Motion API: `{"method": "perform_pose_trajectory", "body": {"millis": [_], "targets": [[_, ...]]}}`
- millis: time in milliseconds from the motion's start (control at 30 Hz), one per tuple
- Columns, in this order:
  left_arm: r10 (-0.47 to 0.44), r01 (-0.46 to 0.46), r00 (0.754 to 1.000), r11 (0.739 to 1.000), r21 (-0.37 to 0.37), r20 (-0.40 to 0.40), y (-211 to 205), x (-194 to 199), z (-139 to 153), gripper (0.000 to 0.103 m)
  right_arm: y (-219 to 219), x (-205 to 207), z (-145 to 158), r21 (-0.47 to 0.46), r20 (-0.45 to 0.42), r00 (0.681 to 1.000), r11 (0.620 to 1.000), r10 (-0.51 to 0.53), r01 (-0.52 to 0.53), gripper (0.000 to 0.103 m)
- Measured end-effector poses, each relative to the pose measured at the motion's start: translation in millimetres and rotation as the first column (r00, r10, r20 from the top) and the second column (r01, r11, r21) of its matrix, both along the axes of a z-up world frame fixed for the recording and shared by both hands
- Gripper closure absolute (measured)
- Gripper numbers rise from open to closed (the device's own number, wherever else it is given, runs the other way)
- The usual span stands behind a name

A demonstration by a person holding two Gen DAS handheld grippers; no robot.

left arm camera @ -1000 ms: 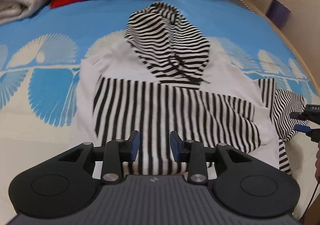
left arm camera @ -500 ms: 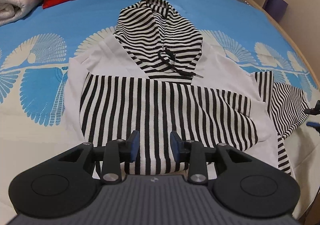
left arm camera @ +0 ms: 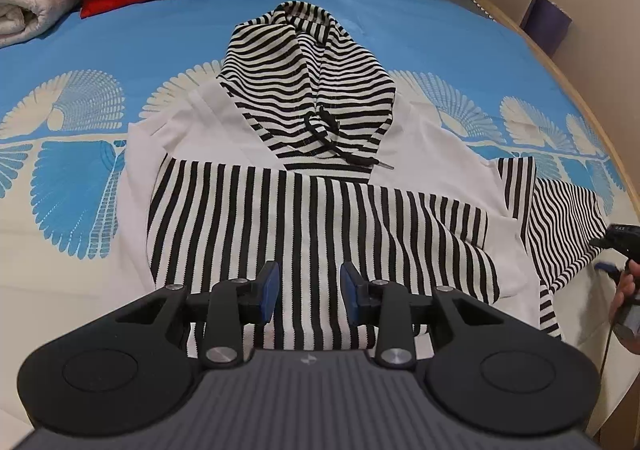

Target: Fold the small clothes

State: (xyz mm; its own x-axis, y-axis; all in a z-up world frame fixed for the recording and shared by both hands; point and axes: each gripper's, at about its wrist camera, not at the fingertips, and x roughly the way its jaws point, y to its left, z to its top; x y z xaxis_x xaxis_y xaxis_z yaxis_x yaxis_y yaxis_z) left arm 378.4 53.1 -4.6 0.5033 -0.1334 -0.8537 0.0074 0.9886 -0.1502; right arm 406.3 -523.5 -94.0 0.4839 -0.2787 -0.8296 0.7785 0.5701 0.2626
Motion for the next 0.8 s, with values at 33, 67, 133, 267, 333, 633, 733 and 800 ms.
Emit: {"method": "perform_pose_trajectory", "body": {"millis": [33,67,133,267,333,633,733,800], "targets": [[0.001,-0.001,1.000,1.000,-0.001,-0.001,2,-1,0,0.066,0,0,-1,0.006,0.013,1.000,1.000,-0.004,0.004,0.083],[0.001,-0.001,1.000,1.000,-0.003,-0.001,4,-1,1,0.066,-1,0,-2,0.026,0.029,0.999,1.000,-0.015,0.014,0.099],[0.009,-0.009,1.000,1.000,-0.007,0.006,9,-3,3,0.066,0,-2,1,0.025,0.049,0.998,0.999,-0.050,0.048,0.100],[0.034,-0.034,0.999,0.999,-0.017,0.018,22,-5,9,0.066,20,3,30,-0.060,0.097,0.994,0.997,-0.047,0.053,0.101],[0.052,-0.051,0.998,0.998,-0.021,0.020,28,-5,10,0.066,47,11,54,-0.147,0.144,0.989,0.989,0.030,-0.009,0.101],[0.125,-0.123,0.992,0.991,-0.043,0.027,55,-6,17,0.066,281,15,125,-0.367,0.231,0.549,0.594,0.803,-0.716,0.102],[0.151,-0.149,0.988,0.987,-0.055,0.023,66,-6,19,0.066,345,0,102,-0.247,0.149,0.264,0.294,0.953,-0.923,0.100],[0.166,-0.164,0.986,0.984,-0.069,0.022,72,-6,21,0.066,374,-12,81,-0.146,0.055,0.089,0.097,0.994,-0.985,0.091]]}}
